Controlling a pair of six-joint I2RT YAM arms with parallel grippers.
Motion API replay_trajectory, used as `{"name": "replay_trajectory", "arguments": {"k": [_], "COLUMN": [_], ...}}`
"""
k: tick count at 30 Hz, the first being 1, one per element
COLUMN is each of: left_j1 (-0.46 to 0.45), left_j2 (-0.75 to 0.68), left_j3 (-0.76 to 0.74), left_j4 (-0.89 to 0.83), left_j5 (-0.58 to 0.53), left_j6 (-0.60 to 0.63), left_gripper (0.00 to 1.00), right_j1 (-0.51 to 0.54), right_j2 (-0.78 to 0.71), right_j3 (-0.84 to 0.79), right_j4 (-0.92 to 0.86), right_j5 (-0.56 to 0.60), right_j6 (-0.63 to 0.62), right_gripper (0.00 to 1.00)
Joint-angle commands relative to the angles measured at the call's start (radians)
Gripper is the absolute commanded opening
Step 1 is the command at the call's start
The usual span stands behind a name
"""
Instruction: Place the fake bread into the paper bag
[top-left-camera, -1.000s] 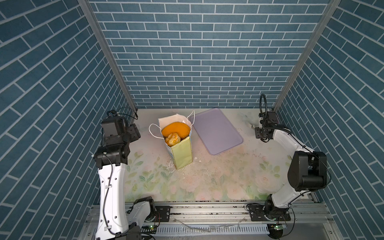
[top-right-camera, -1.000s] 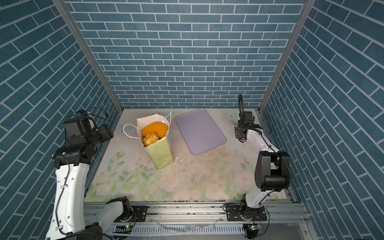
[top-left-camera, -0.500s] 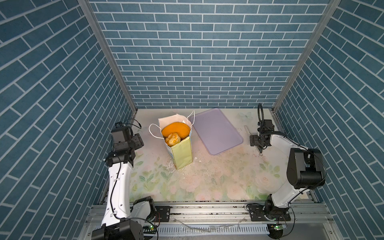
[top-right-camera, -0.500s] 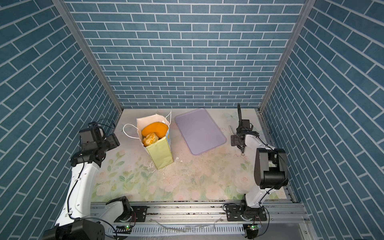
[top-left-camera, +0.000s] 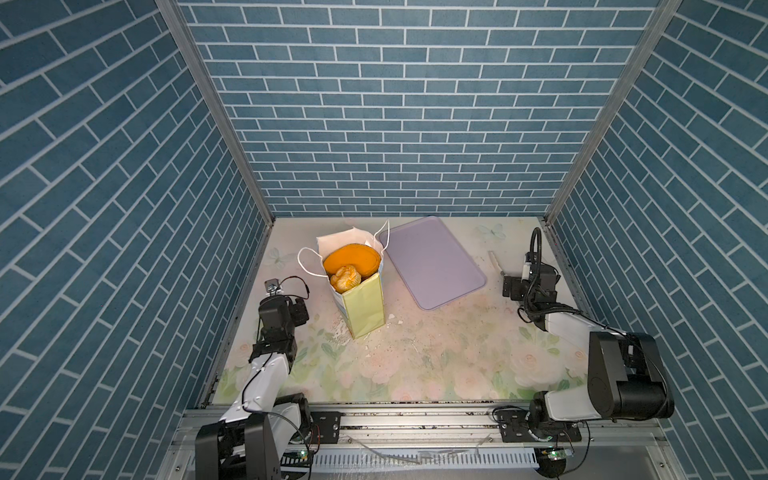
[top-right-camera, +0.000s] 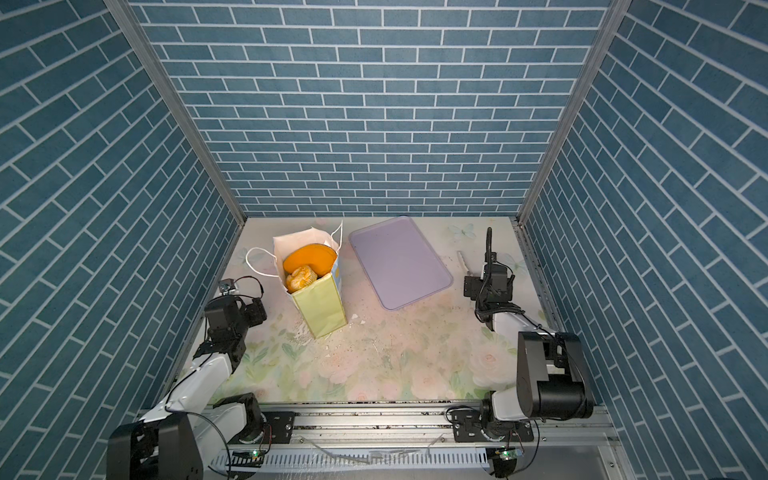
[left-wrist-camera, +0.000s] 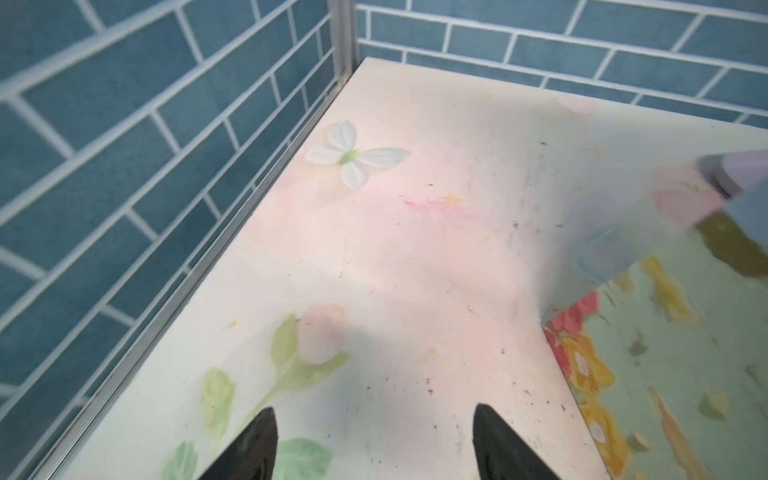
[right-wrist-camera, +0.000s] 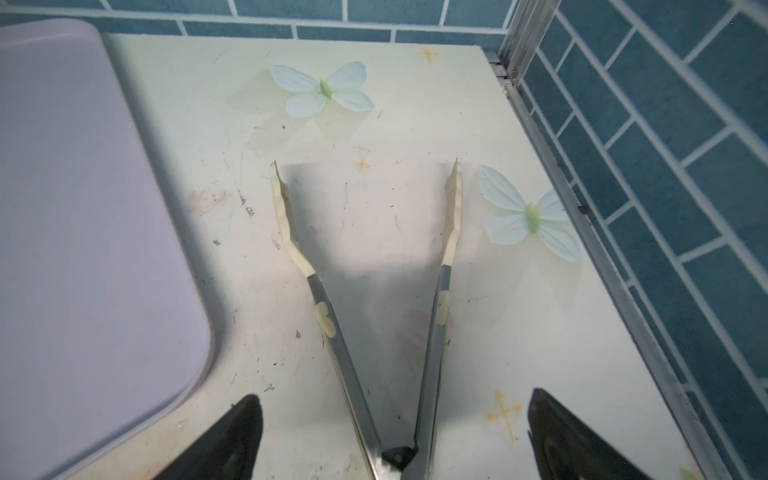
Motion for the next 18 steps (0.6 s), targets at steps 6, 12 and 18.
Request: {"name": "replay_trajectory", "arguments": {"k": [6, 12, 18], "left_j1": [-0.086, -0.094, -0.107], "left_j2": [0.230, 0.515, 0.511], "left_j3": [-0.027, -0.074, -0.087], "left_j4": [0.493, 0.882, 0.901], "left_j5": [-0.030, -0.016, -0.070], "left_j6": [0.055, 0.041, 0.037], "left_gripper": [0.76, 0.76, 0.79], "right_j1": [-0.006, -0.029, -0.035], "right_j2": [0.017, 0.113, 0.101], "right_j3": [-0.169, -0.312, -0.259], "right_j4": [0.369, 0.739, 0.609], "right_j5": [-0.036, -0.047, -0.007], "right_j6": [-0.044, -0.030, 0.001], "right_gripper": [0.99, 0.99, 0.99]}}
